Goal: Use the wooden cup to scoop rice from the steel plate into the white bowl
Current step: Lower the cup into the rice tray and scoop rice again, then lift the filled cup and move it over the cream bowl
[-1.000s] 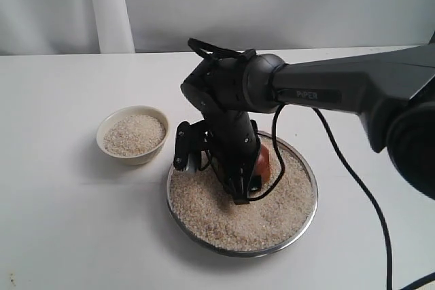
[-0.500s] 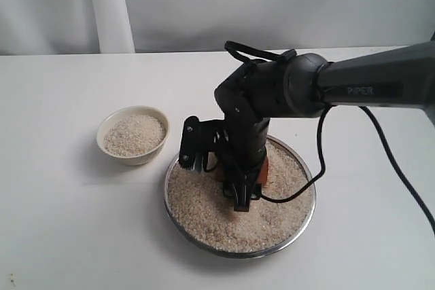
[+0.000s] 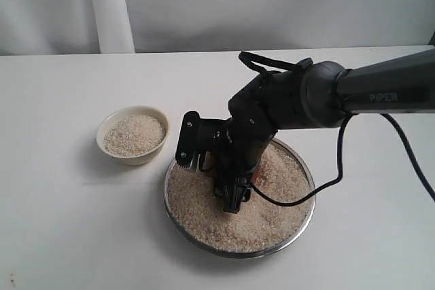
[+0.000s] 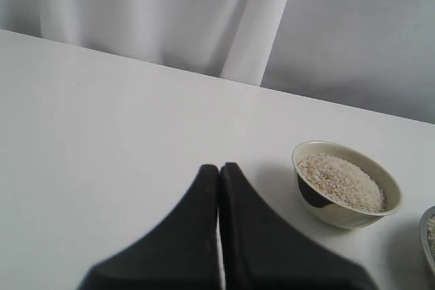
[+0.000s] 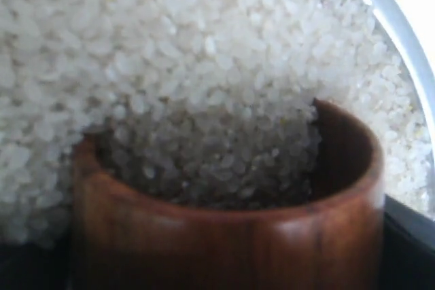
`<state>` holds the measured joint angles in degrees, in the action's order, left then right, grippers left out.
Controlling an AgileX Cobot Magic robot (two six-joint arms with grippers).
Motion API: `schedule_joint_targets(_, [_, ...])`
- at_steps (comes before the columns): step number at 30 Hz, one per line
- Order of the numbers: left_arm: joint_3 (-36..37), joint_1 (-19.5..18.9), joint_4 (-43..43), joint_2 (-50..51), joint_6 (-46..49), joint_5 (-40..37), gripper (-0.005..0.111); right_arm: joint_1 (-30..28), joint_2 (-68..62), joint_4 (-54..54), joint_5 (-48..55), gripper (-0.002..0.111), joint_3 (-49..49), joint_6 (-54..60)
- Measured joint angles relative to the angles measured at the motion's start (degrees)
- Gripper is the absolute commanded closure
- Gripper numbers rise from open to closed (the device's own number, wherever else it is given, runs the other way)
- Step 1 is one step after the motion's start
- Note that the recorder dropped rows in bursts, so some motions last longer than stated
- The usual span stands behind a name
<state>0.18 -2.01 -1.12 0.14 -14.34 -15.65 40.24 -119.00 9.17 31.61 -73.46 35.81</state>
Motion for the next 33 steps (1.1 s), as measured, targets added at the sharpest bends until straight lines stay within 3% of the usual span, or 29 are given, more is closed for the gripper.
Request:
schedule_joint_targets(14, [0.0,0.0,0.0,0.0,0.0,0.0,0.107,-4.2,7.4,-4.8,-18.2,0.108,15.2,-1.7])
schedule_joint_targets(33, [0.0,0.0,0.0,0.0,0.0,0.0,0.107,-4.2,13.0,-14.1,-35.5,0.108,16.3,-3.1])
